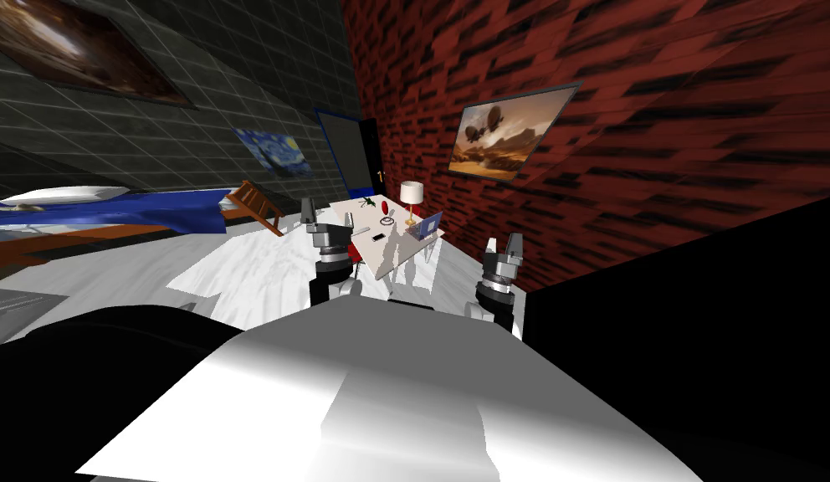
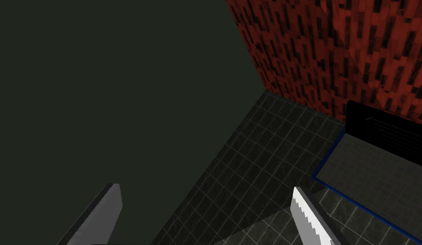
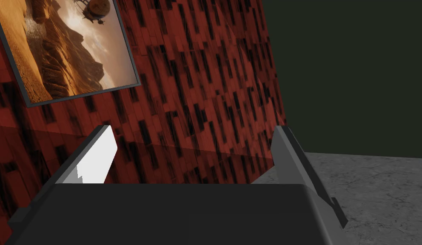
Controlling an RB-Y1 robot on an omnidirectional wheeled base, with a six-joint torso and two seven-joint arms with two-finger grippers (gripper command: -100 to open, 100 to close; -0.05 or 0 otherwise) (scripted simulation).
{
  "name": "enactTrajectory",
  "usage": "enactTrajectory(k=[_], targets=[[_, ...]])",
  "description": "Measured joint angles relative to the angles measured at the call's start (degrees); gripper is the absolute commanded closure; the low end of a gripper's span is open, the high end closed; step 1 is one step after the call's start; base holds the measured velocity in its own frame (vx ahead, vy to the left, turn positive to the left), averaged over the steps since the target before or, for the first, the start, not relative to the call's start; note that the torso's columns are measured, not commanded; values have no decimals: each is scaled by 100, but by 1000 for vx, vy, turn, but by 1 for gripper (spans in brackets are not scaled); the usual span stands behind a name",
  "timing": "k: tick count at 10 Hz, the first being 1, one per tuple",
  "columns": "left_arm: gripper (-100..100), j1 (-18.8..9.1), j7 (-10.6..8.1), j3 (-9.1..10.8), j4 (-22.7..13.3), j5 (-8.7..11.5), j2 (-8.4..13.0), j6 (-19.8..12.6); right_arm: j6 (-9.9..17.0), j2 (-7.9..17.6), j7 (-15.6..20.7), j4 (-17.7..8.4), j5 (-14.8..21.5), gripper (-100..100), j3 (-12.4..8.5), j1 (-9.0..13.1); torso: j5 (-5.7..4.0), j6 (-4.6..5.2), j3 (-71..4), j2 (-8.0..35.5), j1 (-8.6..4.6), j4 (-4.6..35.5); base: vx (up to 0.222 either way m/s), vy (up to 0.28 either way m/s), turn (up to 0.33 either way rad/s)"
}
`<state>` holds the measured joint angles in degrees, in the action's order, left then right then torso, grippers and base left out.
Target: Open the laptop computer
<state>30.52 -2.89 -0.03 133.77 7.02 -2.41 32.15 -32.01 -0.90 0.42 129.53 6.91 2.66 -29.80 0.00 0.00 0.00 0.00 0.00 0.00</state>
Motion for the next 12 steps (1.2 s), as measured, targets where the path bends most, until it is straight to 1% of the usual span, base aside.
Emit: enactTrajectory(k=[1,2,9,10,11,12], targets=[[0,0,0,0,0,0,0,0,0,0,0,0,0,0,0,0,0,0,-467,232,0,235,0,0,0],[0,0,0,0,0,0,0,0,0,0,0,0,0,0,0,0,0,0,-1200,597,0,600,0,0,0],[0,0,0,0,2,0,0,1,-1,0,0,2,0,0,0,0,0,0,-7073,3539,0,3537,0,0,0],[0,0,0,0,2,0,0,1,-1,0,0,2,0,-100,0,0,0,0,-7919,3962,0,3960,-12,15,43],[0,0,0,0,0,0,0,0,35,111,3,-29,23,-100,1,21,1,-1,-8311,4159,4,4150,-34,30,72],[0,0,0,0,-1,0,0,0,89,233,29,-87,81,-100,35,50,2,-1,-8420,4217,8,4207,-56,44,87]])
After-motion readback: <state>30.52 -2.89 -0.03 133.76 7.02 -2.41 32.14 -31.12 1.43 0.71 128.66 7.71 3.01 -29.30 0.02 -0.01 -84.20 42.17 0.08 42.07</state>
